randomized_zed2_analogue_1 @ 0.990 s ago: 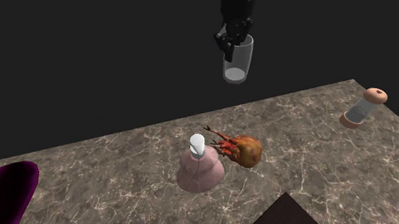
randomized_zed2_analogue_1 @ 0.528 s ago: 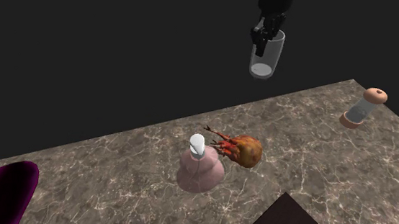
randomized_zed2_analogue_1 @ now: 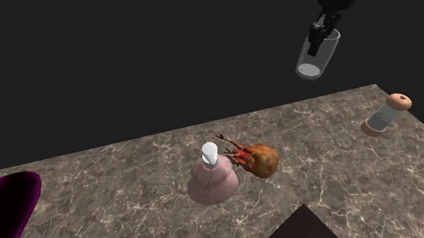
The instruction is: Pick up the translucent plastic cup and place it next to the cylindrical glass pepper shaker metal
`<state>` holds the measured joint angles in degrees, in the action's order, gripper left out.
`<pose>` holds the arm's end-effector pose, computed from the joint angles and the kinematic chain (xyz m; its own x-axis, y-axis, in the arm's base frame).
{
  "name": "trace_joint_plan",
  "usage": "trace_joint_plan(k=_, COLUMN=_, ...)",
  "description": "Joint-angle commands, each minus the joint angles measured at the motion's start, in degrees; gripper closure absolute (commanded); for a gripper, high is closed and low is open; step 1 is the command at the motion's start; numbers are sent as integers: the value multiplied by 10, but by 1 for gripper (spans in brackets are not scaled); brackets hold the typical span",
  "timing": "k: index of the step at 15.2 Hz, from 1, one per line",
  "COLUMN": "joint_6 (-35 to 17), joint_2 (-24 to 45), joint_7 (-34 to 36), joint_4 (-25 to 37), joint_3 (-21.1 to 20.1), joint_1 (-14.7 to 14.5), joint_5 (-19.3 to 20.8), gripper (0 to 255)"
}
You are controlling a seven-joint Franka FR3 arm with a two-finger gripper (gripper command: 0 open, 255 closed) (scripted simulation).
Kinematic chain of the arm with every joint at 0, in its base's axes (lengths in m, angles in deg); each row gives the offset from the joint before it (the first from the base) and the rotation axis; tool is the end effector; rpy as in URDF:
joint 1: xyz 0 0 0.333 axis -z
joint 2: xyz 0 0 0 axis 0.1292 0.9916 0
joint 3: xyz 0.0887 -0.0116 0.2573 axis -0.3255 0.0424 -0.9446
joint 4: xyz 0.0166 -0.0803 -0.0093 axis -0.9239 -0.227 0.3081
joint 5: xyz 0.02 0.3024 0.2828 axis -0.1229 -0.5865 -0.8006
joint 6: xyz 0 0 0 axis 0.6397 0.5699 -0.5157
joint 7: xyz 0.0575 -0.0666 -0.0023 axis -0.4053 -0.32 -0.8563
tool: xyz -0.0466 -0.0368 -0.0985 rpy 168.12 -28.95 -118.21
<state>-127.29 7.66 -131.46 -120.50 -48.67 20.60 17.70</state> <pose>0.4884 -0.4870 0.3906 0.9880 0.1545 0.0022 0.1545 -0.9876 -0.0284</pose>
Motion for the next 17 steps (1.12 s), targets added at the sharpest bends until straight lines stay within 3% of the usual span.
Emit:
trace_joint_plan(k=1, joint_6=14, joint_2=17, joint_7=-24, joint_4=30, joint_3=4, joint_1=23, joint_5=-7, gripper=255)
trace_joint_plan(k=8, joint_6=73, joint_2=111, joint_7=-95, joint_4=178, joint_3=9, joint_1=115, joint_5=-35, gripper=255)
trace_joint_plan(k=13, joint_6=157, joint_2=227, joint_7=-126, joint_4=381, joint_3=0, joint_1=203, joint_5=-59, gripper=255)
trace_joint_plan(k=17, joint_6=114, joint_2=212, joint_7=-131, joint_4=321, joint_3=2, joint_1=191, joint_5=-57, gripper=255)
